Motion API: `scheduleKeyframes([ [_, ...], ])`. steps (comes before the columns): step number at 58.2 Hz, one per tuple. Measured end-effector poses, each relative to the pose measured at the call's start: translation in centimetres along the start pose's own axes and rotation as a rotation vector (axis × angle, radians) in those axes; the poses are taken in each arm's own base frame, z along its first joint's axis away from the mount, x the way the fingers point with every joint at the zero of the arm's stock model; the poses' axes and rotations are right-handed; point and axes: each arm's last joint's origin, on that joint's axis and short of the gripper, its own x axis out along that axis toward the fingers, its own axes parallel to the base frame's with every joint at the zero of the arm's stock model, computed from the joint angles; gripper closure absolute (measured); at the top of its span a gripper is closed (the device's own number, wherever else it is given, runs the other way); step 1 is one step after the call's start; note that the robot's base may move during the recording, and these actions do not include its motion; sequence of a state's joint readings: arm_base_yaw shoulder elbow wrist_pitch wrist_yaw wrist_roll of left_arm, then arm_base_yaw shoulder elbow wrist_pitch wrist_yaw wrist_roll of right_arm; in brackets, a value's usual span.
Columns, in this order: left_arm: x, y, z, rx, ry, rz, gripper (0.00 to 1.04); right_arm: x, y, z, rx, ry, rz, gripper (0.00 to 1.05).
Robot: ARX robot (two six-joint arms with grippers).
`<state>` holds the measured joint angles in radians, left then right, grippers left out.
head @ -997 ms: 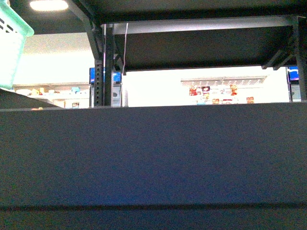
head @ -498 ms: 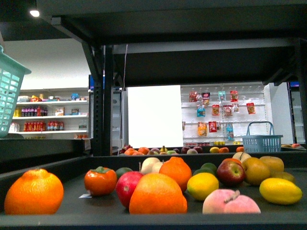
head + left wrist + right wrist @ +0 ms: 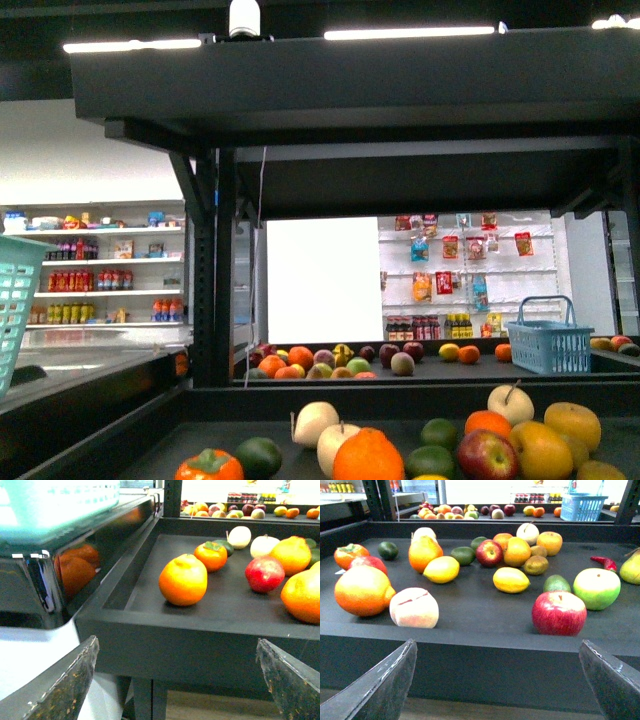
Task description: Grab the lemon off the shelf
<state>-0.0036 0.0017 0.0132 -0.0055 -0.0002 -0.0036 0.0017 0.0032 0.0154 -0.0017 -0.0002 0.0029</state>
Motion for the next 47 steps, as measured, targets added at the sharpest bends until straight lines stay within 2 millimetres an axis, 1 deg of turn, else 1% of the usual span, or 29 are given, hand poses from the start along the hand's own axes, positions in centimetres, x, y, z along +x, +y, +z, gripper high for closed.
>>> scheduleKeyframes([
  [47, 0.00, 0.00, 0.00, 0.000, 0.000, -0.001, 0.08, 0.00, 0.00, 0.00, 0.000, 0.000, 0.000, 0.07],
])
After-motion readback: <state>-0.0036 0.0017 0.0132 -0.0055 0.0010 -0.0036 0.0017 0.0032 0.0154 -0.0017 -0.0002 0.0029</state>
